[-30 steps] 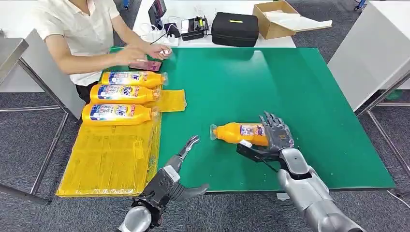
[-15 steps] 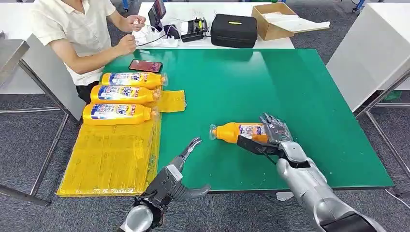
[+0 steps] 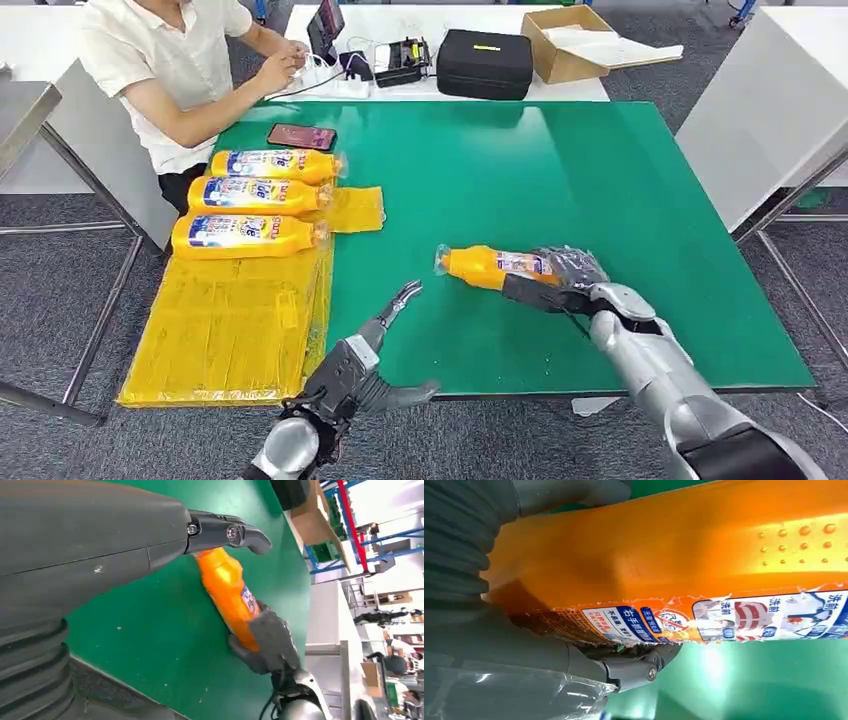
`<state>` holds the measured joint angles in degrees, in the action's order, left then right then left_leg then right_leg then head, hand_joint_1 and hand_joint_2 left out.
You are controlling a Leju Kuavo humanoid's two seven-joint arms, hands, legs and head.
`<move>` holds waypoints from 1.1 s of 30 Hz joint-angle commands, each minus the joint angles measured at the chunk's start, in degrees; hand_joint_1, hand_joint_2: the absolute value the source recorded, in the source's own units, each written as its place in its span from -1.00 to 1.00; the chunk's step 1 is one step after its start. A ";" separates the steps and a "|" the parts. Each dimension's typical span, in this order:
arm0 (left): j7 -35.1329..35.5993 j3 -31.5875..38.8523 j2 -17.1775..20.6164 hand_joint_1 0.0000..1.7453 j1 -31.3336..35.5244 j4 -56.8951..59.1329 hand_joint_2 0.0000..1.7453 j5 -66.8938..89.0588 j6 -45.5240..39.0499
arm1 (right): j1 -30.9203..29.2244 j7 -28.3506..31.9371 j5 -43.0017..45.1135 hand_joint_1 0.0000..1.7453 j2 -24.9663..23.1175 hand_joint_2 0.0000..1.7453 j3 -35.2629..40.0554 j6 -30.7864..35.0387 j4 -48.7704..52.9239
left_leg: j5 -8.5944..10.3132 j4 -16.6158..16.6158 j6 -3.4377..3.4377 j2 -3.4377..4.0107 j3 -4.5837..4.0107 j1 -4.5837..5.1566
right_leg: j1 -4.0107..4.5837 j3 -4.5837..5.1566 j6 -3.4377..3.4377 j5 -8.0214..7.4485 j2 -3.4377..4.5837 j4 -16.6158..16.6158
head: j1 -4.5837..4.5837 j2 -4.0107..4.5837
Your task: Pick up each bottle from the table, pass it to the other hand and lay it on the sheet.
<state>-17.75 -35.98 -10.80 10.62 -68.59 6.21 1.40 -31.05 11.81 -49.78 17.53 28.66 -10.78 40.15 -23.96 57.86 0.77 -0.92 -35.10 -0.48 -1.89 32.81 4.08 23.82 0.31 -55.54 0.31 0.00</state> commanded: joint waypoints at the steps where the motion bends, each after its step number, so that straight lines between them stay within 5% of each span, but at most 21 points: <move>1: -2.05 0.02 -1.78 -1.00 1.39 3.56 1.00 -5.59 -2.83 | 7.71 4.41 13.03 1.00 5.49 1.00 2.20 -2.69 7.91 | 0.01 -0.05 -0.03 -0.12 0.09 -0.09 | 0.12 -0.22 -0.17 0.02 -0.19 0.11 | 0.00 0.00; 4: -2.00 0.91 -2.99 -1.00 0.25 2.58 1.00 -10.56 -3.98 | 10.34 4.71 17.14 1.00 5.14 1.00 1.09 -1.06 12.03 | -0.01 -0.03 -0.02 -0.14 0.09 -0.08 | 0.12 -0.22 -0.18 0.05 -0.22 0.10 | 0.02 0.00; 5: 0.98 3.59 -4.29 -1.00 -0.87 2.88 -1.00 -21.21 0.37 | 10.85 6.80 20.25 1.00 3.26 1.00 -0.18 0.15 13.12 | -0.02 -0.04 -0.02 -0.12 0.08 -0.09 | 0.13 -0.23 -0.21 0.04 -0.21 0.12 | -0.02 0.00; 7: 2.14 4.53 -3.89 -1.00 -1.11 4.18 -1.00 -32.15 3.98 | 10.01 8.51 23.45 1.00 0.07 1.00 -0.21 0.55 12.99 | -0.04 -0.03 -0.03 -0.03 0.06 -0.07 | 0.10 -0.20 -0.18 0.03 -0.10 0.08 | 0.00 0.00; 8: 2.46 5.04 -3.65 -1.00 -1.45 4.36 1.00 -35.28 4.79 | 9.63 9.87 24.90 1.00 -1.39 1.00 -0.48 0.80 13.10 | -0.06 -0.03 -0.04 -0.01 0.10 -0.10 | 0.15 -0.25 -0.29 0.05 -0.13 0.10 | 0.00 0.00; 13: -0.64 5.47 -2.63 -1.00 -2.66 2.57 1.00 -41.28 0.96 | 10.34 11.06 28.63 1.00 -5.61 1.00 -1.06 2.86 15.59 | -0.09 -0.11 -0.09 0.42 0.04 -0.07 | 0.13 -0.03 -0.30 -0.04 0.31 0.07 | 0.00 0.00; 17: -6.94 2.73 -2.07 -1.00 -2.23 1.09 1.00 -31.71 -10.89 | 13.95 11.89 31.38 1.00 -7.08 1.00 -3.43 4.99 20.68 | -0.10 -0.03 -0.09 0.24 -0.03 -0.11 | 0.22 0.00 -0.36 0.07 0.05 0.00 | 0.02 0.00; 23: -6.81 0.49 -1.31 -1.00 -2.27 1.72 1.00 -33.22 -7.95 | 13.94 12.59 30.98 1.00 -9.82 1.00 -0.56 4.06 20.77 | 0.00 -0.05 -0.08 -0.04 -0.34 -0.16 | 0.14 0.13 -0.14 0.03 -0.11 0.01 | 0.00 0.00; 27: -12.93 -2.05 -1.60 -1.00 -0.49 1.73 1.00 -22.00 -17.02 | 13.71 13.30 31.05 1.00 -11.75 1.00 2.60 3.30 19.92 | -0.05 -0.02 -0.11 0.04 -0.38 -0.12 | 0.13 0.23 -0.25 0.06 -0.07 -0.03 | 0.02 0.00; 33: -9.40 -0.74 -2.22 -1.00 -0.16 2.20 1.00 -27.38 -13.07 | 12.98 13.84 29.58 1.00 -12.45 1.00 6.88 3.13 20.35 | -0.01 -0.01 -0.08 -0.10 -0.44 -0.11 | 0.11 0.26 -0.18 0.06 -0.20 -0.02 | 0.02 0.00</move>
<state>-29.97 -35.08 -14.12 8.31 -67.93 -16.53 -14.88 -16.02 24.98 -19.06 7.19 29.02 -7.19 60.78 -23.90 57.84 0.71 -1.16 -35.68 -0.56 -1.85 33.20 4.09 23.84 0.05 -55.57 0.33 0.00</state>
